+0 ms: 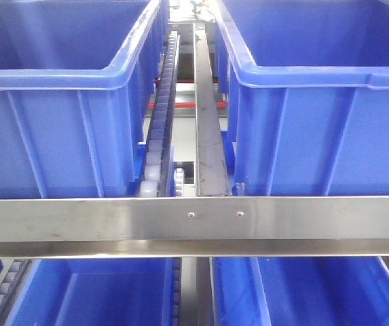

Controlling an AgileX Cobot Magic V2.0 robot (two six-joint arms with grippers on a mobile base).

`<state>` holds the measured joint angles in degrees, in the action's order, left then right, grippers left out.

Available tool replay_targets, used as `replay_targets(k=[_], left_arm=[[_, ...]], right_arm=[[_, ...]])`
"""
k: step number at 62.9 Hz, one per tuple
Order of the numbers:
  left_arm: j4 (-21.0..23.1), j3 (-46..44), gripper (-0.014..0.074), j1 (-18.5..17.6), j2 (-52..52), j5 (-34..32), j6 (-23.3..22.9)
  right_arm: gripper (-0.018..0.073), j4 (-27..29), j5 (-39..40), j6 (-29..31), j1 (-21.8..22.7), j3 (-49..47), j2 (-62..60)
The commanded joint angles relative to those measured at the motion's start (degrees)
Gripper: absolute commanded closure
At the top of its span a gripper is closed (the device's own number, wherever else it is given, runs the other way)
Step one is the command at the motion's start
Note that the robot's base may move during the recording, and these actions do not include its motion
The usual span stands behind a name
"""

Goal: Pick and sort blue part to right shelf

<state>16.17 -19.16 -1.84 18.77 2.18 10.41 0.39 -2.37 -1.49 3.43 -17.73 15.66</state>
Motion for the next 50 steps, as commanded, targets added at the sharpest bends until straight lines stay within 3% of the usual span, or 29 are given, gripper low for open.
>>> replay_targets(k=[1,20,33,50], left_arm=[[0.37,-1.53,0.0473,-0.02,0.45,-4.33,-0.36],[0.37,-1.53,0.0473,-0.02,0.45,-4.33,-0.36],[0.37,-1.53,0.0473,-0.02,0.45,-4.33,-0.36],[0.37,-1.53,0.0473,-0.02,0.45,-4.21,-0.36]], right_arm=[[0.0514,0.07,4.83,-0.08,0.26,-1.67,0.36],[0.0514,-1.96,6.17,-0.08,0.00,9.20,-8.37],[0.0514,1.58,9.70,-0.08,-0.09,17.73,-17.64],[0.0514,1.26,8.47,-0.08,-3.53,18.27,-17.52]])
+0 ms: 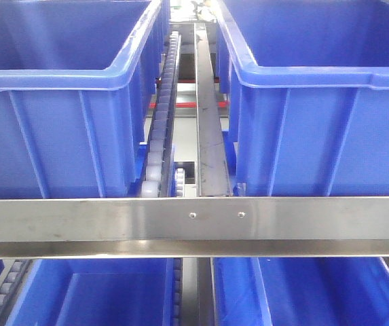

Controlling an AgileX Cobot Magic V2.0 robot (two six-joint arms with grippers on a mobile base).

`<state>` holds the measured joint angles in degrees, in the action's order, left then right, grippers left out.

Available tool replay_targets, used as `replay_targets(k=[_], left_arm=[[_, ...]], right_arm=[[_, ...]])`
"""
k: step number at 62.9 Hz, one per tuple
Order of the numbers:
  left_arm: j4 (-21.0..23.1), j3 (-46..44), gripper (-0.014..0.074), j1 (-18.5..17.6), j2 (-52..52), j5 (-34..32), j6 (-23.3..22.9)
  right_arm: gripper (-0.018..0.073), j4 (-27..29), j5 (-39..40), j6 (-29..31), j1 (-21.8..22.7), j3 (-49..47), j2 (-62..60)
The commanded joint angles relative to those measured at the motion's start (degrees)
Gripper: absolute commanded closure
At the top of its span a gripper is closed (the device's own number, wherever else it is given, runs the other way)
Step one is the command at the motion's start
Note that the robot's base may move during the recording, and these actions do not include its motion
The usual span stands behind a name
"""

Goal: Pick and sort blue part to right shelf

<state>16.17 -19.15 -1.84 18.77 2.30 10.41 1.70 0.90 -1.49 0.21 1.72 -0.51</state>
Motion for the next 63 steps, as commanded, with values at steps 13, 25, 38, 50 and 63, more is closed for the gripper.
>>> replay_targets(k=[13,25,38,50,63], left_arm=[[0.37,-1.54,0.0473,-0.02,0.45,-4.33,-0.36],[0.37,-1.54,0.0473,-0.02,0.45,-4.33,-0.36],[0.37,-1.54,0.0472,-0.02,0.45,-4.33,-0.36],[0.37,-1.34,0.0473,-0.02,0.45,-4.45,-0.36],[-11.98,4.07,0.0472,-0.54,-0.55,-5.31,-0.63]], right_arm=[[0.0514,-0.04,5.25,-0.08,-0.30,-1.17,-1.36],[0.0514,-0.04,5.25,-0.08,-0.30,-1.17,-1.36],[0.0514,-0.04,5.25,-0.08,-0.30,-1.17,-1.36],[0.0514,-0.04,5.25,-0.08,-0.30,-1.17,-1.36],[0.0514,-0.04,5.25,-0.08,-0.30,-1.17,-1.36]])
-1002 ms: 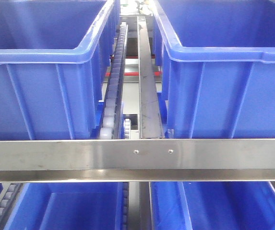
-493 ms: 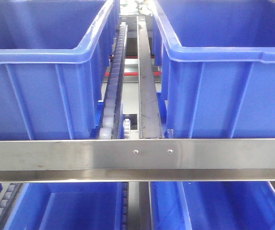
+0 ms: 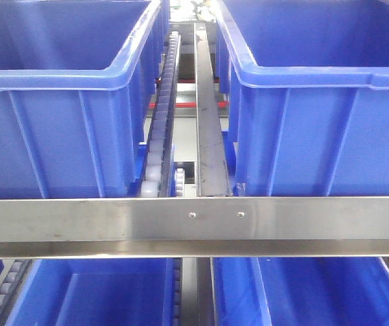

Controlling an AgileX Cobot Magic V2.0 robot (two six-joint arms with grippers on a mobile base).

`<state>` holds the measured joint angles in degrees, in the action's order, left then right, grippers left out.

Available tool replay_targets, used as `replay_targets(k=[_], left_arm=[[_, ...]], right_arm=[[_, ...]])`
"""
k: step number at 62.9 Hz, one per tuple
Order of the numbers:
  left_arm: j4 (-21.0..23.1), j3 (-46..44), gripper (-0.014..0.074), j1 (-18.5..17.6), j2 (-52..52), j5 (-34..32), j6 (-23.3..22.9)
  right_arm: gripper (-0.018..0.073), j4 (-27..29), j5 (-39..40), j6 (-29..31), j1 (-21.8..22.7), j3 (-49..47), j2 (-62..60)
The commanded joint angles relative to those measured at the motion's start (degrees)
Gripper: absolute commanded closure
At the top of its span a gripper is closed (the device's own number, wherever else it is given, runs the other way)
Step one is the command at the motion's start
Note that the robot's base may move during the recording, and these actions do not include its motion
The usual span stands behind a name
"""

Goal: Pick and sort blue part to right shelf

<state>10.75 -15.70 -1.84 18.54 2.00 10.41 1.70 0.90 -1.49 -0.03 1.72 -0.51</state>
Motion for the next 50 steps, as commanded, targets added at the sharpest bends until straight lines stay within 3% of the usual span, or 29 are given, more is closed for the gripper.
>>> replay_targets(k=[1,11,26,37,50], left_arm=[[-6.88,1.12,0.0472,-0.91,-0.64,-5.45,-0.63],[-6.96,6.60,0.0472,-4.25,-6.69,-5.84,-3.33],[-7.33,12.38,0.0472,-4.35,-15.79,-5.98,-3.33],[-7.12,17.58,0.0472,-4.24,-20.27,-11.37,-3.68],[-6.95,17.46,0.0472,-4.14,-20.17,-8.50,-3.68]], right_arm=[[0.0514,-0.04,5.25,-0.08,-0.07,-1.17,-1.36],[0.0514,-0.04,5.25,-0.08,-0.07,-1.17,-1.36],[0.0514,-0.04,5.25,-0.08,-0.07,-1.17,-1.36],[0.0514,-0.04,5.25,-0.08,-0.07,-1.17,-1.36],[0.0514,-0.04,5.19,-0.08,-0.07,-1.17,-1.30]])
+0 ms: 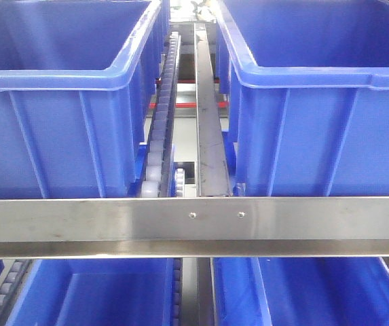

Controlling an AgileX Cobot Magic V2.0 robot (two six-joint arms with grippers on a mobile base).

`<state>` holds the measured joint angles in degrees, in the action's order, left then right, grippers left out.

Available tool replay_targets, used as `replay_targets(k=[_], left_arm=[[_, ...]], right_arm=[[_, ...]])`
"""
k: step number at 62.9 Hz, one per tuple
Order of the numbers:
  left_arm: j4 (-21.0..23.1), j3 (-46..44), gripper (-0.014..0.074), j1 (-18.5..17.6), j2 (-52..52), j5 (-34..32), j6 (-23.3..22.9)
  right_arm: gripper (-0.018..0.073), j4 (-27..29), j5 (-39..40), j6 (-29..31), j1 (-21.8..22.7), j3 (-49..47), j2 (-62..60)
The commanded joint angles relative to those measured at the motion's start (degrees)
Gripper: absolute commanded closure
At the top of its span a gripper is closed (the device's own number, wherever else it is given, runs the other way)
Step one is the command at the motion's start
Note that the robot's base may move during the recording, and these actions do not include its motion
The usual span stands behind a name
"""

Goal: Pick and sort blue part to right shelf

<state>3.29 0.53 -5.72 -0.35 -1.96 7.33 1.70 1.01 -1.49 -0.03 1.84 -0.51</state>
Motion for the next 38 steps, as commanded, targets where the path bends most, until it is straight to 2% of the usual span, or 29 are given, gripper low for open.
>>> replay_targets(k=[1,29,38], left_arm=[[0.51,1.23,0.0472,-0.26,-1.27,-4.54,-0.60],[0.60,1.23,0.0473,-0.26,-1.27,-2.65,-0.60],[0.60,1.23,0.0473,0.84,-1.27,-2.65,-0.60]], right_arm=[[0.0514,-0.04,5.09,-0.08,-0.07,-1.29,-1.30],[0.0514,-0.04,5.09,-0.08,-0.07,-1.29,-1.30],[0.0514,-0.04,5.09,-0.08,-0.07,-1.29,-1.30]])
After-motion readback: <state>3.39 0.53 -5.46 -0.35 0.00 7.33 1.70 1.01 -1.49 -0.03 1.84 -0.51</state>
